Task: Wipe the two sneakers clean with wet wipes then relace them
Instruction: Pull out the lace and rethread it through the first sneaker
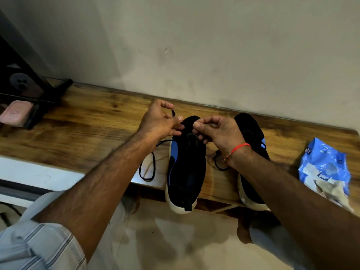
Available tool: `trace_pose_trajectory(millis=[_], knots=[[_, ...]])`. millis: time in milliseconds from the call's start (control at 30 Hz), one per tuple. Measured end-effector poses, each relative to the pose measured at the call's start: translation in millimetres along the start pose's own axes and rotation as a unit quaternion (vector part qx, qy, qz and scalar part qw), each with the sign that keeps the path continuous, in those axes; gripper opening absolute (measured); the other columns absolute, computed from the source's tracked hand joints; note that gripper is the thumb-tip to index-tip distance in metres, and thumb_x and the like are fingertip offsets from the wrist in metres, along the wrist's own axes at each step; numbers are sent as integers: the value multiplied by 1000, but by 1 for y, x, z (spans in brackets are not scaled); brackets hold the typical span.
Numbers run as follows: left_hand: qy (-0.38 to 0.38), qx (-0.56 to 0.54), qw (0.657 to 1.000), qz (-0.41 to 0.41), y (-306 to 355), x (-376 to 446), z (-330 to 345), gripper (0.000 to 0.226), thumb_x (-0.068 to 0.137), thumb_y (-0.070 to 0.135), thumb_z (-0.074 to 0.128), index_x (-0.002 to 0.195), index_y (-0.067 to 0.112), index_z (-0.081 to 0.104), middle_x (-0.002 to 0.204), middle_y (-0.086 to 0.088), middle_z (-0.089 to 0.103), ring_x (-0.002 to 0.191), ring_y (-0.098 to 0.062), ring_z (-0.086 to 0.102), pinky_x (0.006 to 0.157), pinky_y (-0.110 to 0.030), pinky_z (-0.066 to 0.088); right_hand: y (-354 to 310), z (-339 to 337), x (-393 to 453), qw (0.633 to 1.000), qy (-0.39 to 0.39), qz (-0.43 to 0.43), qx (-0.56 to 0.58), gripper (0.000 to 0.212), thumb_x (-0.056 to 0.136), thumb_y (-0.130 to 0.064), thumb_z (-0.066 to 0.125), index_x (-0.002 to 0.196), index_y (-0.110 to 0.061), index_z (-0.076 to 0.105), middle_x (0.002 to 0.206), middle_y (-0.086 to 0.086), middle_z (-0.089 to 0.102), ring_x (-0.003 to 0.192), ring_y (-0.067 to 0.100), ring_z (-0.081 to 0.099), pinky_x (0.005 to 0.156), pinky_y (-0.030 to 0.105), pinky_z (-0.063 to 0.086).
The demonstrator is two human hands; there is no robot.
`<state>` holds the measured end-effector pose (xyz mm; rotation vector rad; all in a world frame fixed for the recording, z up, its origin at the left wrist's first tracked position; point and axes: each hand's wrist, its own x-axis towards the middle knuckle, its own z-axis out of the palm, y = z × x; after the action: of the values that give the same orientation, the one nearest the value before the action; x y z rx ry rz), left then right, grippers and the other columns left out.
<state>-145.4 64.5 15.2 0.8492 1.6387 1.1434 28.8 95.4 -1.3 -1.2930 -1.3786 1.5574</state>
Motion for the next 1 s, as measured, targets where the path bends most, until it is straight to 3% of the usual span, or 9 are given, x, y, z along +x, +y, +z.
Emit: trace_pose_trajectory(millis=[100,167,233,333,500,600,733,867,1000], knots=[[79,295,942,141,-7,3,1,43,88,32,78,125,39,57,147,-5,42,132,-28,47,103,-40,46,-5,-2,-4,999,31,-2,-12,19,82,-18,79,88,-5,68,72,6,73,54,9,59,45,18,44],[61,386,895,214,-5,0,4,35,90,43,72,124,43,64,157,0,34,142,-28,30,111,-46,31,-7,-3,-5,999,43,-7,-22,21,82,-20,79,86,-3,68,64,0,68,49,2,56,44,14,41],[-8,326,907,265,-6,0,7,19,94,39,67,113,38,73,137,8,60,131,-10,48,112,-44,40,-5,-3,-4,999,40,8,-14,20,83,-19,79,85,-2,69,56,-8,63,46,0,54,42,13,40],[-59,237,933,264,-8,-2,12,13,96,19,69,103,24,79,93,23,71,93,15,63,85,-10,51,0,-2,-1,995,17,77,63,19,81,-22,79,81,-5,71,59,-2,62,51,9,50,41,18,39],[-96,217,945,224,-7,-2,14,21,87,23,78,108,24,79,101,17,75,90,12,67,81,-8,52,5,-3,6,991,21,93,96,18,89,-17,71,73,-9,69,64,4,61,52,10,47,46,21,40],[-62,269,932,233,-11,-2,16,23,87,18,78,109,22,78,99,16,73,74,18,61,70,-1,48,5,-1,6,987,8,104,119,18,93,-17,68,77,-8,69,67,4,62,54,10,49,48,21,41],[-21,295,925,237,-13,1,14,15,88,13,77,102,16,80,93,7,74,72,8,62,67,0,47,6,3,3,983,-22,116,142,17,94,-16,65,83,-6,71,71,6,66,56,11,52,50,22,44],[27,340,915,218,-14,9,4,8,94,17,71,100,17,77,95,6,73,82,1,62,67,2,41,6,0,4,995,29,85,-38,23,95,-28,66,105,-8,72,85,2,69,64,9,53,50,17,42],[84,279,944,153,-18,20,-6,7,96,19,68,91,23,70,84,12,68,74,6,60,52,2,38,11,-6,4,953,7,58,-296,57,87,-49,70,130,-14,62,120,2,64,104,15,62,78,21,50]])
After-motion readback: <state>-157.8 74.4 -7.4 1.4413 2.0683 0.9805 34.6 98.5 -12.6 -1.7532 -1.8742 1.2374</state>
